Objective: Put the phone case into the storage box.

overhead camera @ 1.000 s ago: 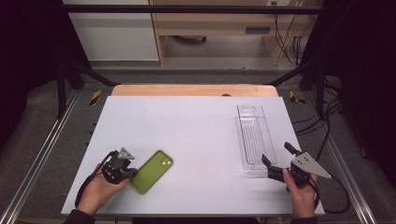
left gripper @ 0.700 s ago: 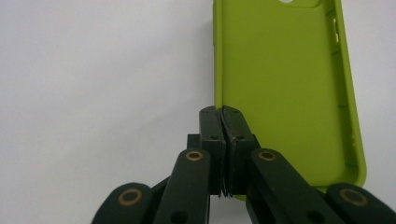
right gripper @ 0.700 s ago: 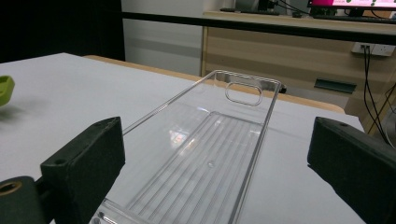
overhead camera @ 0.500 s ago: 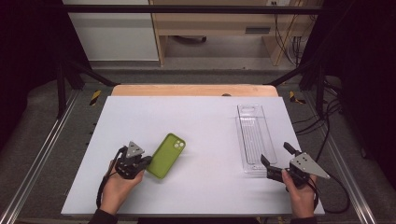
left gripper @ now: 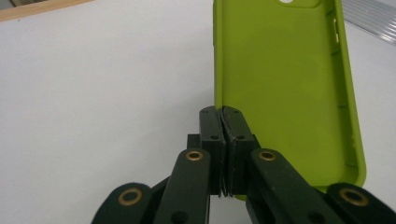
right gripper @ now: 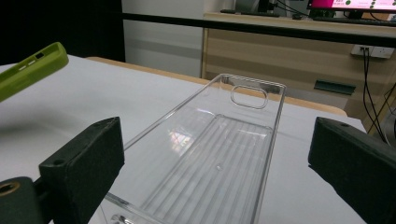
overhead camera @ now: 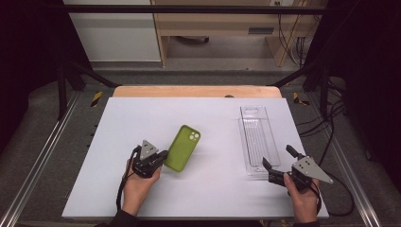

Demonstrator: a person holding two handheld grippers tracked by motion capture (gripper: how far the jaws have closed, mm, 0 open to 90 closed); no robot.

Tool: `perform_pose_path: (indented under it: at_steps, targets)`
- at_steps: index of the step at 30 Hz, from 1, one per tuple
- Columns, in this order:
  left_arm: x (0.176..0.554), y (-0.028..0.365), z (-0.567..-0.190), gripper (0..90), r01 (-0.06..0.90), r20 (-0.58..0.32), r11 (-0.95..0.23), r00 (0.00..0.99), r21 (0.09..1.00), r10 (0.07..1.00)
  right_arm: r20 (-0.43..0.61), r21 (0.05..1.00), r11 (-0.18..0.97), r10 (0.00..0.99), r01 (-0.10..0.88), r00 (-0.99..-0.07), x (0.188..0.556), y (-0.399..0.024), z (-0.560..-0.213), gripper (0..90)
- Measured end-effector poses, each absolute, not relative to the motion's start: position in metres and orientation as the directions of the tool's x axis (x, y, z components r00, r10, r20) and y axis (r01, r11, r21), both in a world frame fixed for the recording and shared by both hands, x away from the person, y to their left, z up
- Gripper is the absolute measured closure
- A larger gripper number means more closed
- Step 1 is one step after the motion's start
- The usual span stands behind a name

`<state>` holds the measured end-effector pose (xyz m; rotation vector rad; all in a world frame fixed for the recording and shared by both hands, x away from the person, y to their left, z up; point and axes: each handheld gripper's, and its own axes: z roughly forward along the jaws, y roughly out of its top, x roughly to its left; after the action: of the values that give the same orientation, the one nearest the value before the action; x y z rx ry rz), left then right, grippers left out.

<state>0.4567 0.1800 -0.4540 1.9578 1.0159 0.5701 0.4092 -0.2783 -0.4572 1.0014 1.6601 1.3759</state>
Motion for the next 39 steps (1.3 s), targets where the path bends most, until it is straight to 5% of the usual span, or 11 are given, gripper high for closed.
perform_pose_path:
  at_steps: [13,39]
  targets:
    - [0.443,0.165,-0.453,88.2,0.348,0.049,-0.32,0.606,0.881,0.794,0.044,0.985,0.028,0.916,0.173,-0.399,0.407,-0.238,-0.423,3.7]
    - [0.437,0.174,-0.45,88.3,0.293,0.056,-0.246,0.531,0.924,0.846,0.05,0.966,0.093,0.847,0.239,-0.529,0.444,-0.144,-0.391,5.2]
